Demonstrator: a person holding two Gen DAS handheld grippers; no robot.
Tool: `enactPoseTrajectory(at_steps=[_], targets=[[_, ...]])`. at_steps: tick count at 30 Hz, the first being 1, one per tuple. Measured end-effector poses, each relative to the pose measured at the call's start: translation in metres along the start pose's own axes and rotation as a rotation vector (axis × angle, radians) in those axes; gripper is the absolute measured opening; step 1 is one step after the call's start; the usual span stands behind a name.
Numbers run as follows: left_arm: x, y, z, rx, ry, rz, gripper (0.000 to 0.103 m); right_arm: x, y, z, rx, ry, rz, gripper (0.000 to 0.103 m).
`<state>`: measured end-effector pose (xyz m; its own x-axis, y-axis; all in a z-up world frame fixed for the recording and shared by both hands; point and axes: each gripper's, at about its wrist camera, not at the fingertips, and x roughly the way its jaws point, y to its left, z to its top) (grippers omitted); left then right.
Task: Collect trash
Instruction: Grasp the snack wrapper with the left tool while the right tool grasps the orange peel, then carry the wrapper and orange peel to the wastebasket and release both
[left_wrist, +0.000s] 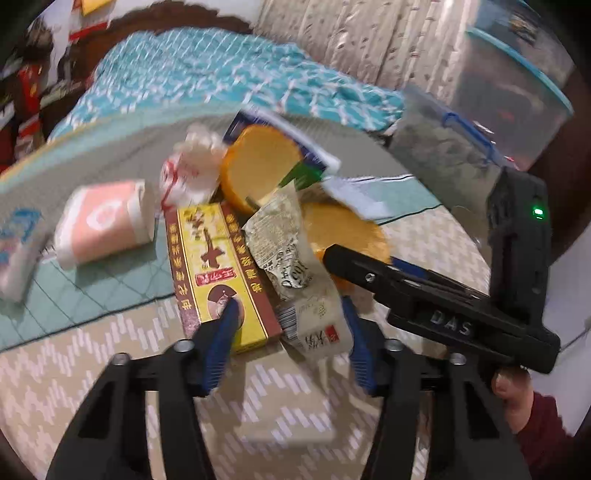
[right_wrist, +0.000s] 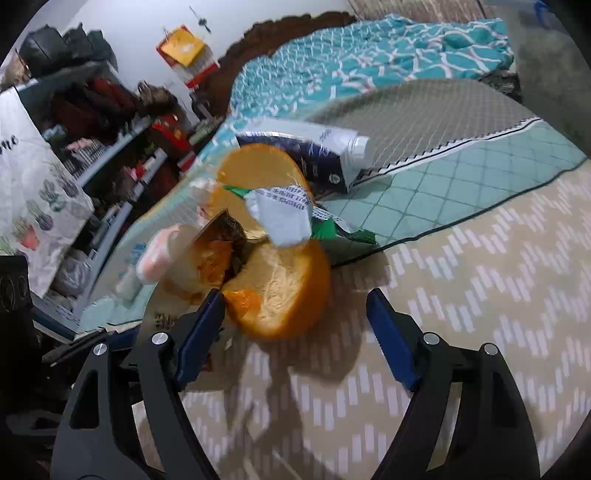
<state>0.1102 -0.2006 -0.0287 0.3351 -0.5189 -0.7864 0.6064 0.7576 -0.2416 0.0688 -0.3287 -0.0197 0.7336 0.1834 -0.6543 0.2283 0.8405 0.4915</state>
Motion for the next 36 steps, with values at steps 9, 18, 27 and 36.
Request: enactPoseTrajectory(at_steps=[9, 18, 27, 36], targets=[[-0.013, 0.001, -0.01, -0.013, 0.025, -0.124, 0.011, -0.061, -0.024, -0.038, 0.04, -0.027, 0.082, 0.024], [-0.013, -0.05, -0.037, 0.097, 0.104, -0.328, 0.011, -0.148, -0.066, -0.099, 0.114, -0.158, -0.077, 0.023], [0.013, -0.076, -0.047, 0.128, 0.169, -0.252, 0.04, -0.173, -0.068, -0.117, 0.032, -0.234, -0.14, 0.096], [0.014, -0.07, -0.044, 0.113, 0.152, -0.209, 0.049, -0.135, -0.055, -0.106, -0.093, -0.084, -0.231, 0.096]])
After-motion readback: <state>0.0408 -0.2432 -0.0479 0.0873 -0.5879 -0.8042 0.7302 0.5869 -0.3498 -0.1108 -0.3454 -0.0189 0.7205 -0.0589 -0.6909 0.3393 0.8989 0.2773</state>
